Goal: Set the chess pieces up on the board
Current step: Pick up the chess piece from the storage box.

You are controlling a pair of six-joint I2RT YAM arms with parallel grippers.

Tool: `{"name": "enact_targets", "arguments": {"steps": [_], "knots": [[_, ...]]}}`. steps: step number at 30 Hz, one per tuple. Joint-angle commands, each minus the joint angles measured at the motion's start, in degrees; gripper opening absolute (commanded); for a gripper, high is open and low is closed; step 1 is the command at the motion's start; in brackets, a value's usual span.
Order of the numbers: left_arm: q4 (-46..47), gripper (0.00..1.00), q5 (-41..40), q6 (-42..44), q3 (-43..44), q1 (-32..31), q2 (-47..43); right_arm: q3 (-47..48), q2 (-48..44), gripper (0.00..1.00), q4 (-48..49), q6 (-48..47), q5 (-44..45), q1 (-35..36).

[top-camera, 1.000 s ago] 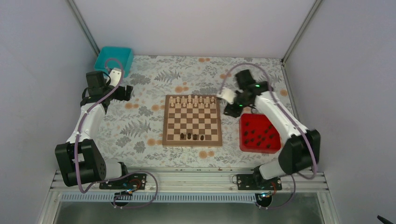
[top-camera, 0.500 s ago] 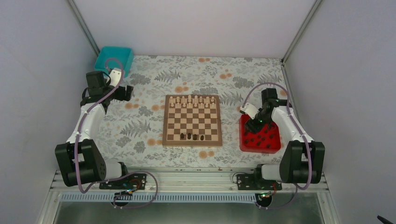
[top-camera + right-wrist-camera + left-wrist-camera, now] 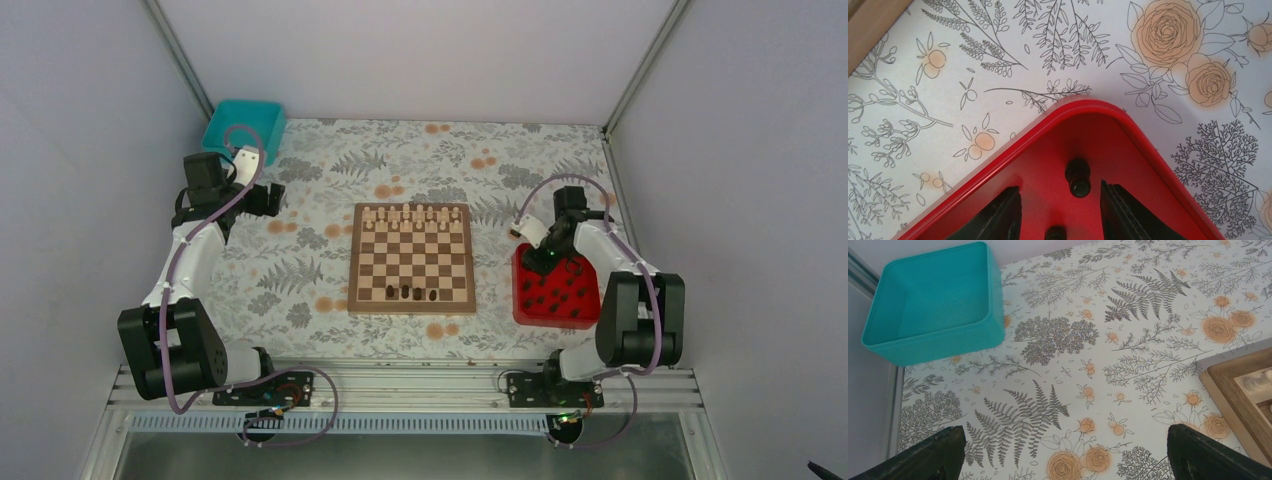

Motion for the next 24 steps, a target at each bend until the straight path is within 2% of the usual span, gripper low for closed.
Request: {"name": "enact_targets", "arguments": {"steps": [1, 20, 24], "knots": [[-0.01, 1.00, 0.70, 0.22, 0.02, 0.35, 0.02, -1.15, 1.29, 0.41, 3.12, 1.13, -0.62, -0.37], [-0.38, 1.00, 1.40, 0.13, 0.21, 0.39, 0.17, -4.51, 3.68, 0.35, 6.66, 1.41, 0.69, -1.31], [-0.45, 1.00, 1.50, 0.05, 0.29, 0.44, -0.03, -4.73, 4.32, 0.31, 7.36, 1.24, 0.06, -1.67]]}}
